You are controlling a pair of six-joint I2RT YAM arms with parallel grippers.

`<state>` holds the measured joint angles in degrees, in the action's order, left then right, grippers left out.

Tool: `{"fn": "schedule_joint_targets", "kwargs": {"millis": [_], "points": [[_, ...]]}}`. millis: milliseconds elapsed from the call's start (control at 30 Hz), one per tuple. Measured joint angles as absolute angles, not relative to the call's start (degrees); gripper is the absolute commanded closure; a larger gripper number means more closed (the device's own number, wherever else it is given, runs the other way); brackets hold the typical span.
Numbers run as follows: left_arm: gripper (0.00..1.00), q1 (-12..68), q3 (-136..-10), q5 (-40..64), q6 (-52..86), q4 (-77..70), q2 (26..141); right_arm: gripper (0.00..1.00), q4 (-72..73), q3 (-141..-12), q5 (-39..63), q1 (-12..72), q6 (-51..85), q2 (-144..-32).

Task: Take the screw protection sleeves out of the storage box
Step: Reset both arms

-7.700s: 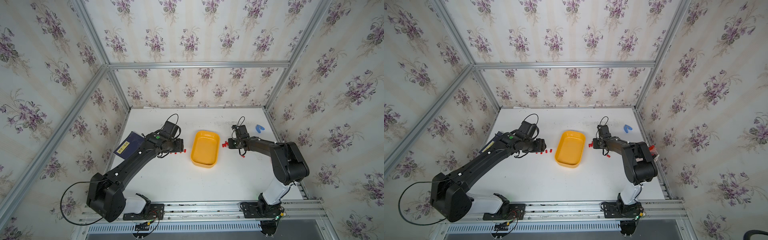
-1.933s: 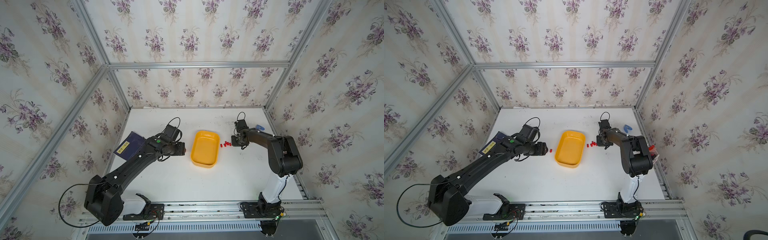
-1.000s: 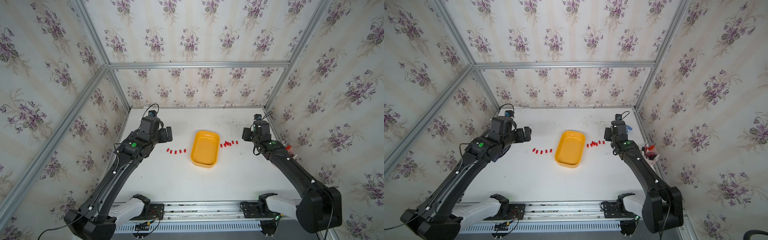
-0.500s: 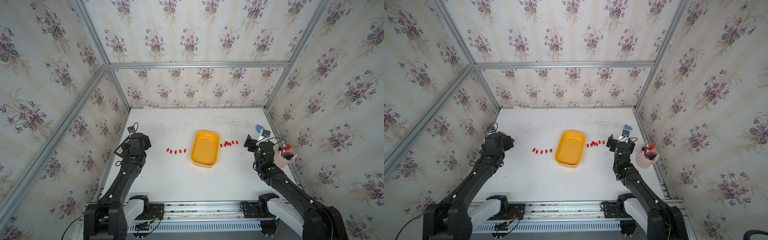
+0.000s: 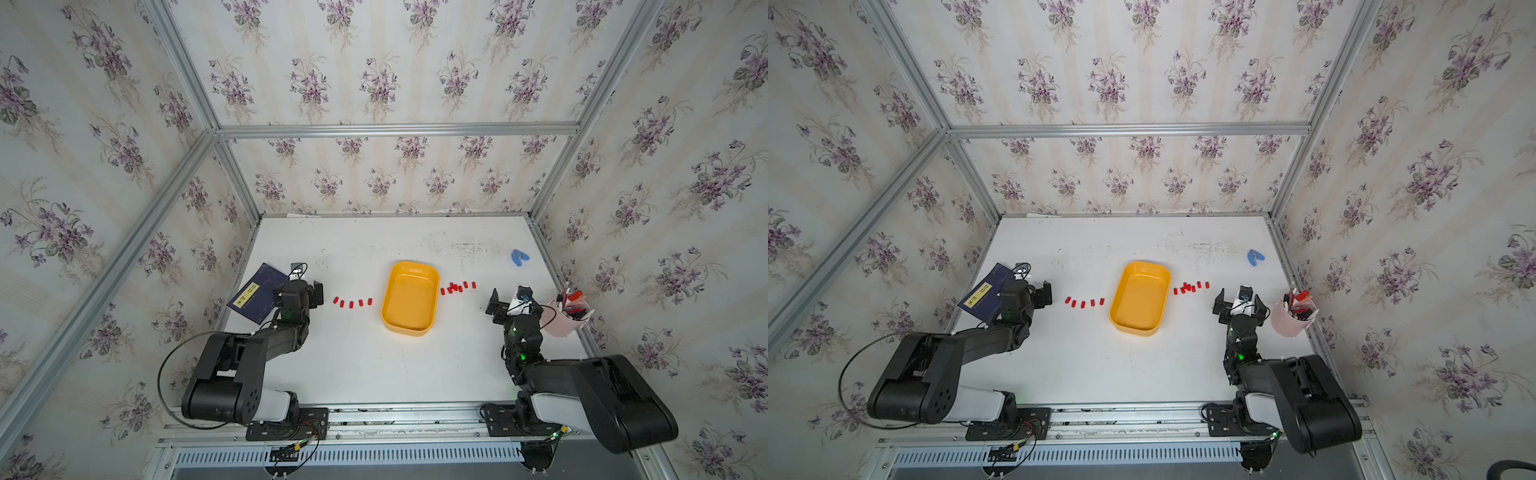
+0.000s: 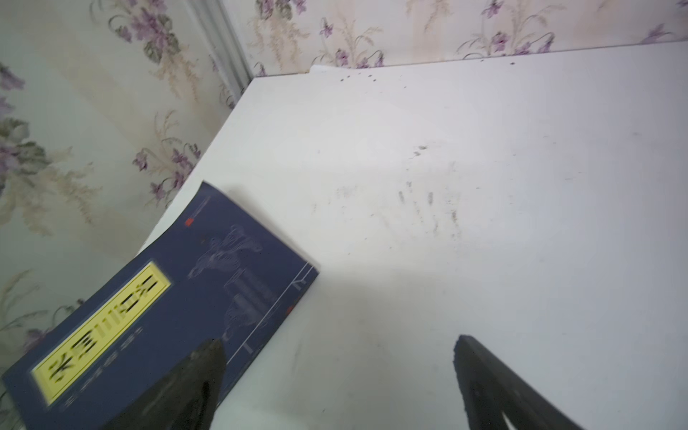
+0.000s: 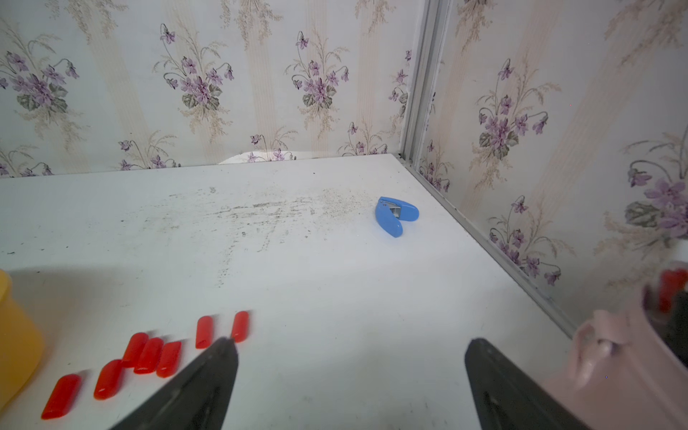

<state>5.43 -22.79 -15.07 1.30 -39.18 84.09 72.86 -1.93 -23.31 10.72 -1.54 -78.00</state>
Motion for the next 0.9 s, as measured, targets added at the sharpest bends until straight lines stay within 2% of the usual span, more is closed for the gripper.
{"fn": "schedule_joint_targets", "kwargs": {"millis": [100, 267, 900], "points": [[0.00, 5.56, -23.22, -15.35, 0.16, -40.23, 85.36, 0.00, 80.75, -5.58, -21.47, 9.74, -2.20, -88.77], [0.00, 4.01, -24.69, -14.72, -0.03, -40.25, 85.54, 0.00, 78.06, -10.94, -17.87, 4.73, 0.40, -88.12], [0.00, 3.75, -24.75, -13.74, -0.01, -40.21, 85.54, 0.00, 75.00, -11.70, -15.40, 4.47, 2.02, -88.14]]}}
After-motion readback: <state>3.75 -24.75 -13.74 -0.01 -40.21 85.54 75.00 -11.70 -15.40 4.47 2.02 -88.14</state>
